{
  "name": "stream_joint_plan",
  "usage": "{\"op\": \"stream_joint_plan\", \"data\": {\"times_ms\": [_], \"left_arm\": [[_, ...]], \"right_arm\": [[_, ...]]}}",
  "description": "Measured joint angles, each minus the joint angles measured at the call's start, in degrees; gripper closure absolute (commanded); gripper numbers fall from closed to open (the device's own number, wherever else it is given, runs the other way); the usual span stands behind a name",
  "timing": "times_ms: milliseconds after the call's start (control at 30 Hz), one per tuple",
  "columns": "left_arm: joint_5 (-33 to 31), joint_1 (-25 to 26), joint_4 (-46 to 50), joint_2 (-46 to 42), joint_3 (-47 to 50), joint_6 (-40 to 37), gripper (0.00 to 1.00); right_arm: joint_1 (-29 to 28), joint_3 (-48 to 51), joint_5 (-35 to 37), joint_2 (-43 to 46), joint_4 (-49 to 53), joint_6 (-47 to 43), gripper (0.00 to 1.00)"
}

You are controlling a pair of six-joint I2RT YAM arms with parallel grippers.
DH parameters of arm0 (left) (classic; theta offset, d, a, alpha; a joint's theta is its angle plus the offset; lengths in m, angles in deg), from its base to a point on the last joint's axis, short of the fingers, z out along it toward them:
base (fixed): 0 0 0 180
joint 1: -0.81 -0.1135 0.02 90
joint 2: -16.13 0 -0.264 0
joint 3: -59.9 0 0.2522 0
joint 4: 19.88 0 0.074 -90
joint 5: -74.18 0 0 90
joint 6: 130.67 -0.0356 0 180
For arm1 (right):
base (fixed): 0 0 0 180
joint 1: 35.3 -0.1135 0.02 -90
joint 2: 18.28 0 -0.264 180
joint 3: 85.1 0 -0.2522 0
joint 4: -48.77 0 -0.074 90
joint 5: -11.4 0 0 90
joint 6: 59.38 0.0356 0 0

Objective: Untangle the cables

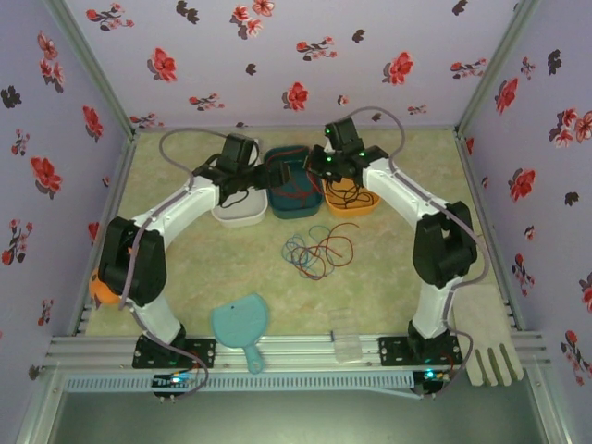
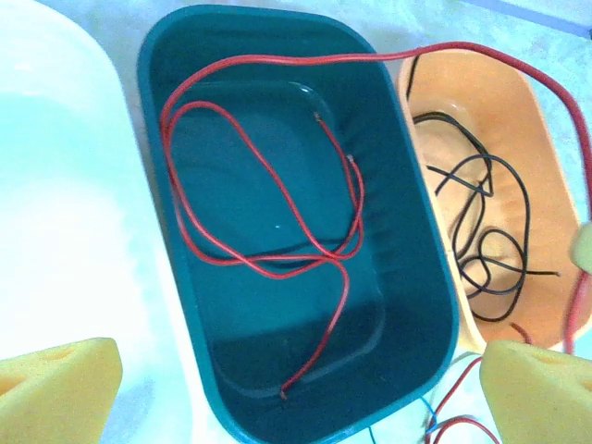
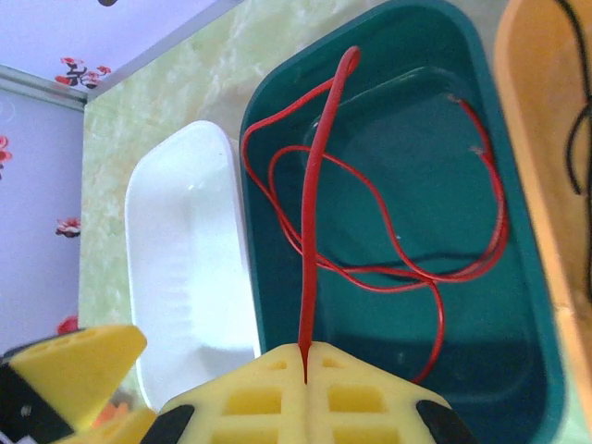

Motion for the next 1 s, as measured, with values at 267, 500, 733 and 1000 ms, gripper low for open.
{"op": "stream_joint_plan", "data": {"times_ms": [267, 500, 733, 1000], "left_arm": [[-0.1, -0.4, 0.0, 0.0, 0.6, 0.0, 0.07], [0.1, -0.5, 0.0, 0.0, 0.7, 0.0, 0.08], [0.1, -0.7, -0.2, -1.3, 2.1, 0.0, 0.03], [0.1, -0.9, -0.3, -5.3, 2.7, -0.2, 0.00]], "right_arm": [[-0.5, -2.1, -1.5, -6.4, -8.0, 7.8, 1.00], [-1.6, -5.3, -0.9, -11.1, -11.1, 11.1, 1.00], [-3.4, -6.8, 2.5, -14.2, -8.5, 9.3, 1.00], [-3.8, -7.7, 4.7, -16.7, -1.4, 4.0, 1.00]]}}
